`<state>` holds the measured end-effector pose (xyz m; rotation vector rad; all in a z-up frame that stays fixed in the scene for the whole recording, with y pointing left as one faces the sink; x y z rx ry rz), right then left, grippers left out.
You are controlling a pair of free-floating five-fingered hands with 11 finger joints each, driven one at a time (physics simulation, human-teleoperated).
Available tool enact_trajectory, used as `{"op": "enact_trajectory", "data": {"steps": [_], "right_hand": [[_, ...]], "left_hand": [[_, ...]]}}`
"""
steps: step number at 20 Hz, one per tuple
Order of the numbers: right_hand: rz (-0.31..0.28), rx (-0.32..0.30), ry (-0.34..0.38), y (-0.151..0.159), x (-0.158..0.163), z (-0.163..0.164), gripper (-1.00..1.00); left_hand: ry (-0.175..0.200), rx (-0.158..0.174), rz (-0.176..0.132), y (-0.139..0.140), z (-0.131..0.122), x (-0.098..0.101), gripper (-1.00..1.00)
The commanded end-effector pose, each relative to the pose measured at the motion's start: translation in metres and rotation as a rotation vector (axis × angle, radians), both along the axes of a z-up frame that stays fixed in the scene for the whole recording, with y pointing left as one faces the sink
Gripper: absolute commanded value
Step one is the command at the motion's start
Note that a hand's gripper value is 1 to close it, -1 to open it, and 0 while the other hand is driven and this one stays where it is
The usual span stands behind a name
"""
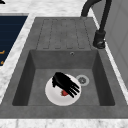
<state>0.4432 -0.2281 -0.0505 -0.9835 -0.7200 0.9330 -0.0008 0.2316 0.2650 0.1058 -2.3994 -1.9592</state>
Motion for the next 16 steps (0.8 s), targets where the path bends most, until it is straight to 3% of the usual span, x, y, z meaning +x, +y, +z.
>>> {"op": "enact_trajectory", "data": {"steps": [1,3,11,16], "right_hand": [[-0.025,-0.031,0.019,0.011,-0.005,0.009,-1.00],[-0.015,-0.004,0.065,0.012,-0.011,0.008,-1.00],[0.020,0.051,0.079,0.007,-0.028,0.014,-1.00],[0.078,0.064,0.127,-0.004,-0.016,0.009,-1.00]], "left_hand": [[0.000,0.000,0.000,0.000,0.000,0.000,0.00],[0.000,0.000,0.000,0.000,0.000,0.000,0.00],[0.000,0.000,0.000,0.000,0.000,0.000,0.00],[0.000,0.000,0.000,0.000,0.000,0.000,0.00]]}}
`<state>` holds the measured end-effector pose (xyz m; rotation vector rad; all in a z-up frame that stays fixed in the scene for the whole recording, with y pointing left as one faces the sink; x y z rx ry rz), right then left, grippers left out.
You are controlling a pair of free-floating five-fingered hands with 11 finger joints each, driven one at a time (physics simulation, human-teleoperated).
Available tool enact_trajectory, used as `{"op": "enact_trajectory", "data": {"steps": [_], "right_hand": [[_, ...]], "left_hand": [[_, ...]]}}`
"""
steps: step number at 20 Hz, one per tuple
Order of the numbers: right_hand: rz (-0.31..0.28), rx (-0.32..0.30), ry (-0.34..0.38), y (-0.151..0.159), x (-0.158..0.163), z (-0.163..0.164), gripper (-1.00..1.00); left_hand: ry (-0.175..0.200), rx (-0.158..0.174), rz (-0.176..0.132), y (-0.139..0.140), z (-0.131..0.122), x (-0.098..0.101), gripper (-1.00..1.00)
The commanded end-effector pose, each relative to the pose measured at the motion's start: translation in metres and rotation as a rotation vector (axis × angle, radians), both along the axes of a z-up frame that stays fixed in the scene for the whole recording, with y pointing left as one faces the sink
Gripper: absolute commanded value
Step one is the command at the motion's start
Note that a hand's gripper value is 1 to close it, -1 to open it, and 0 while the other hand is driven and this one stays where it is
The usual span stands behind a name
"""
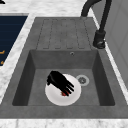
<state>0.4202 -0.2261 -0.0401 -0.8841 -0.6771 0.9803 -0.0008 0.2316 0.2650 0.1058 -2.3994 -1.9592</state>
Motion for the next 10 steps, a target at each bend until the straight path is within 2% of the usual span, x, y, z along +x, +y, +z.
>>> {"op": "enact_trajectory", "data": {"steps": [1,4,10], "right_hand": [[0.049,0.020,0.044,-0.008,0.009,-0.003,-1.00],[0.045,0.016,0.069,-0.012,0.017,-0.009,-1.00],[0.014,-0.001,0.041,-0.012,0.018,-0.033,-1.00]], "left_hand": [[0.000,0.000,0.000,0.000,0.000,0.000,0.00],[0.000,0.000,0.000,0.000,0.000,0.000,0.00],[0.000,0.000,0.000,0.000,0.000,0.000,0.00]]}}
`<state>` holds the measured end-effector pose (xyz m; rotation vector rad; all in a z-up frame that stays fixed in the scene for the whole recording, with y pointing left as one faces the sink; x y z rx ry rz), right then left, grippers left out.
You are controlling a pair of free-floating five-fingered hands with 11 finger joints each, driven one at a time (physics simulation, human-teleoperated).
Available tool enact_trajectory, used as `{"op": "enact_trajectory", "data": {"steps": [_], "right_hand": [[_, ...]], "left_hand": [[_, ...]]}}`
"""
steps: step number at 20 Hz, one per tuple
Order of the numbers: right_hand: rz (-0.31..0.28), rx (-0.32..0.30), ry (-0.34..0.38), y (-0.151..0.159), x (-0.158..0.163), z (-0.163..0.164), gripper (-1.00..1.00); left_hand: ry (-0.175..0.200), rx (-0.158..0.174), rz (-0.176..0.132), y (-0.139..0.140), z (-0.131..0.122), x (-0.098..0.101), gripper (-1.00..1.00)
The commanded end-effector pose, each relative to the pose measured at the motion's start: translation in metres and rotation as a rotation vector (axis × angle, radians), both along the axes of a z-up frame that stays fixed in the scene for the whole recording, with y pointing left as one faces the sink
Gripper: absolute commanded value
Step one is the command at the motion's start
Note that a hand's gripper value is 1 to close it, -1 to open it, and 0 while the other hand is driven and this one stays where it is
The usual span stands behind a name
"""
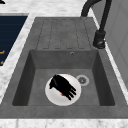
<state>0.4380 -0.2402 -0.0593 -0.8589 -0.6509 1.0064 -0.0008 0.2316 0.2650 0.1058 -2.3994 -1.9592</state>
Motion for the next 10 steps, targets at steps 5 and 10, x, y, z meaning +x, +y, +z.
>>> {"op": "enact_trajectory", "data": {"steps": [5,10], "right_hand": [[-0.003,-0.005,0.004,0.001,0.007,-0.034,-1.00],[-0.002,-0.006,0.067,0.005,0.019,-0.029,1.00]], "left_hand": [[0.000,0.000,0.000,0.000,0.000,0.000,0.00],[0.000,0.000,0.000,0.000,0.000,0.000,0.00]]}}
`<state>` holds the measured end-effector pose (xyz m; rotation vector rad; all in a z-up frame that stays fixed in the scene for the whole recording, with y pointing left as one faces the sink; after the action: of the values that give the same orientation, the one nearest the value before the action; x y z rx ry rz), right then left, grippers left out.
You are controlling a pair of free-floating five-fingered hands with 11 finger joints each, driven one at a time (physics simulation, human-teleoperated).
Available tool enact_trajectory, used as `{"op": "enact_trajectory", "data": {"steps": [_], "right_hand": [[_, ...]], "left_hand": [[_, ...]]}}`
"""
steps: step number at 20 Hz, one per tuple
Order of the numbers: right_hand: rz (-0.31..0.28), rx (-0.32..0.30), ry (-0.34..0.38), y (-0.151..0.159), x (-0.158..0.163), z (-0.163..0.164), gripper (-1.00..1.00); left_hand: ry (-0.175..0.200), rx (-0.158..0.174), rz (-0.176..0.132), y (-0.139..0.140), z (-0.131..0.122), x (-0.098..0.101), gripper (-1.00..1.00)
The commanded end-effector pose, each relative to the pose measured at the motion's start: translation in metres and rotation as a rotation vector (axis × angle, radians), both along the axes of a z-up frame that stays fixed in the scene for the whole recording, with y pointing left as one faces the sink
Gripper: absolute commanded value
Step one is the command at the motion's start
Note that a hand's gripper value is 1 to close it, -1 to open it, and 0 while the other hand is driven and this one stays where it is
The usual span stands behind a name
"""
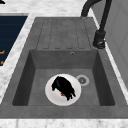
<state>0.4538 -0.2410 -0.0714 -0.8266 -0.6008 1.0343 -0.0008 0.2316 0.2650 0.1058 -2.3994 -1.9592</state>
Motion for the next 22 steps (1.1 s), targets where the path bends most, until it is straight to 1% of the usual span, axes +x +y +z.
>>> {"op": "enact_trajectory", "data": {"steps": [1,8,10,11,12,13,14,16,19,21,22], "right_hand": [[-0.021,-0.007,0.001,0.008,0.003,-0.015,1.00],[-0.121,-0.053,-0.139,0.005,0.010,-0.006,1.00],[-0.105,-0.070,-0.192,0.009,0.007,-0.007,1.00],[-0.084,-0.060,-0.178,0.006,0.010,-0.006,1.00],[-0.085,-0.082,-0.184,0.010,0.006,-0.003,1.00],[-0.103,-0.114,-0.211,0.011,0.009,0.000,1.00],[-0.106,-0.118,-0.212,0.007,0.009,0.010,1.00],[-0.088,-0.108,-0.207,0.006,0.004,0.023,1.00],[-0.085,-0.088,-0.185,0.009,0.001,0.038,1.00],[-0.082,-0.088,-0.184,0.009,-0.001,0.053,1.00],[-0.091,-0.083,-0.183,0.009,-0.004,0.061,1.00]], "left_hand": [[0.000,0.000,0.000,0.000,0.000,0.000,0.00],[0.000,0.000,0.000,0.000,0.000,0.000,0.00],[0.000,0.000,0.000,0.000,0.000,0.000,0.00],[0.000,0.000,0.000,0.000,0.000,0.000,0.00],[0.000,0.000,0.000,0.000,0.000,0.000,0.00],[0.000,0.000,0.000,0.000,0.000,0.000,0.00],[0.000,0.000,0.000,0.000,0.000,0.000,0.00],[0.000,0.000,0.000,0.000,0.000,0.000,0.00],[0.000,0.000,0.000,0.000,0.000,0.000,0.00],[0.000,0.000,0.000,0.000,0.000,0.000,0.00],[0.000,0.000,0.000,0.000,0.000,0.000,0.00]]}}
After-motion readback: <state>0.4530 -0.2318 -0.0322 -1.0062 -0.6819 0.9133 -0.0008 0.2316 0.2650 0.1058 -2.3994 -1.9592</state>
